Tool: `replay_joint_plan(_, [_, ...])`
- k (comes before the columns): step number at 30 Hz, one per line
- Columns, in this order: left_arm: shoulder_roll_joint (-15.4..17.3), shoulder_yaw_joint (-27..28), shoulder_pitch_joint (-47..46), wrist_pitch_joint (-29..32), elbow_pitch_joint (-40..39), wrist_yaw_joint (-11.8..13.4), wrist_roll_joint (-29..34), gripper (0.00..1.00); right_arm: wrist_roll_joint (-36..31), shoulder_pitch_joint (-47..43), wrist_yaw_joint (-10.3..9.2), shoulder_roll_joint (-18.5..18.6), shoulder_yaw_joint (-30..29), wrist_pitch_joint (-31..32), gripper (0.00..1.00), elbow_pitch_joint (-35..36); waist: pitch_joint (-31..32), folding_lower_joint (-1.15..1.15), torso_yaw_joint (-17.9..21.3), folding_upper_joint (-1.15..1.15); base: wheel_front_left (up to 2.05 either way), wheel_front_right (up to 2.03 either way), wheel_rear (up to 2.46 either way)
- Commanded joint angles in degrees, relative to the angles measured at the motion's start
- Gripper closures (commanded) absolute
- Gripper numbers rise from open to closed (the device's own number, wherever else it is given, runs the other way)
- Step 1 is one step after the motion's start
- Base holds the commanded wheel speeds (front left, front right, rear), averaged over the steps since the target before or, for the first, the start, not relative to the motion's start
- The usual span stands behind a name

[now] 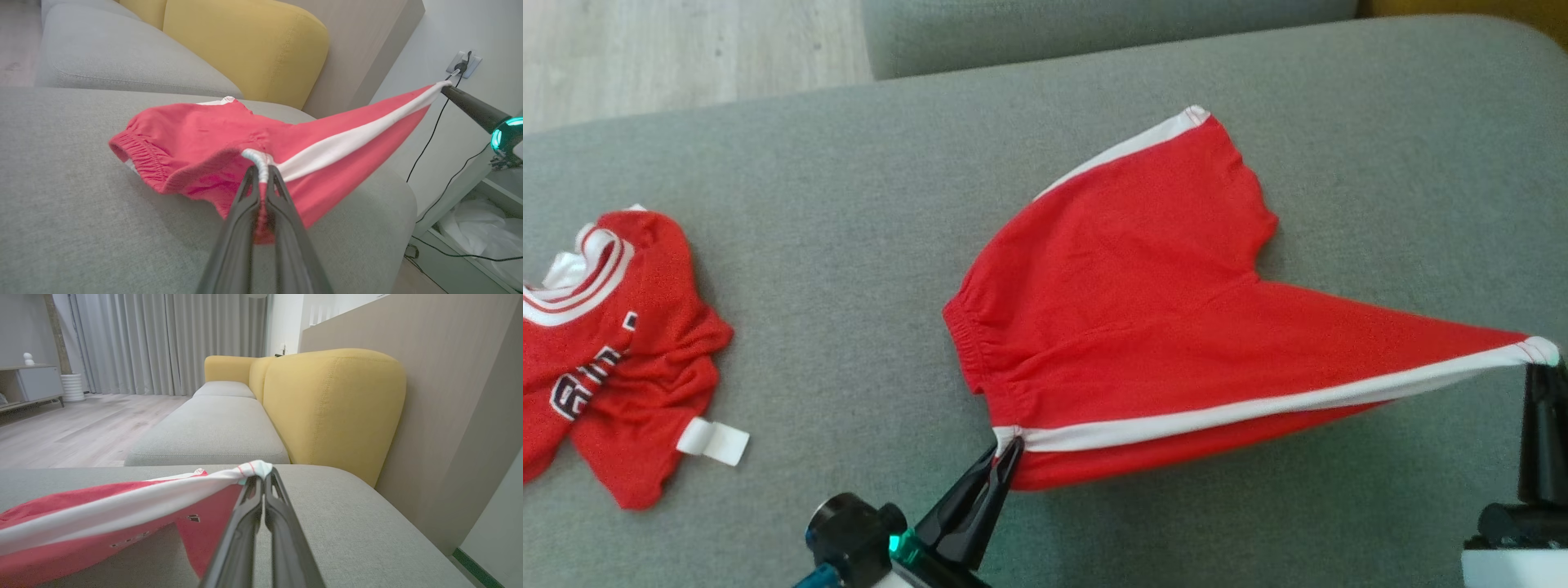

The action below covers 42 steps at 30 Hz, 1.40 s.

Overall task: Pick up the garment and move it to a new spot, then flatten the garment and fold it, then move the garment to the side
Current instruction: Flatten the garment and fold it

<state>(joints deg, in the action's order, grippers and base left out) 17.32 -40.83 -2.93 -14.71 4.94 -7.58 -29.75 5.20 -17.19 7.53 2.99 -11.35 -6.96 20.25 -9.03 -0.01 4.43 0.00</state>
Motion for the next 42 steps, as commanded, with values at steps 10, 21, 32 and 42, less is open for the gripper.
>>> replay_joint_plan(10, [-4.47,0.79,-7.01,-0.29,1.01,0.09,-0.18,1.0,0.11,12.5,-0.04,4.54,2.37,1.3,1.0,-8.23,-0.03,0.01,-5.15,0.0,0.0,0.0,0.0])
replay_joint_plan(21, [-10.03,1.08,-18.91,-0.29,10.76,0.09,-0.96,1.0,-0.24,33.83,-0.04,9.75,9.04,-0.4,1.0,-29.74,-5.86,0.01,-10.22,0.0,0.0,0.0,0.0])
replay_joint_plan(32, [-13.61,7.12,-27.59,-0.29,21.43,0.11,-1.24,1.0,-2.12,48.31,-0.04,10.11,10.07,-3.31,1.0,-47.3,-9.59,0.01,-11.56,0.0,0.0,0.0,0.0])
replay_joint_plan(42, [-14.39,4.07,-33.62,-0.29,26.18,0.1,-6.58,0.67,-4.01,58.45,-0.04,9.76,12.76,-5.64,1.0,-60.72,-11.8,0.01,-11.06,0.0,0.0,0.0,0.0])
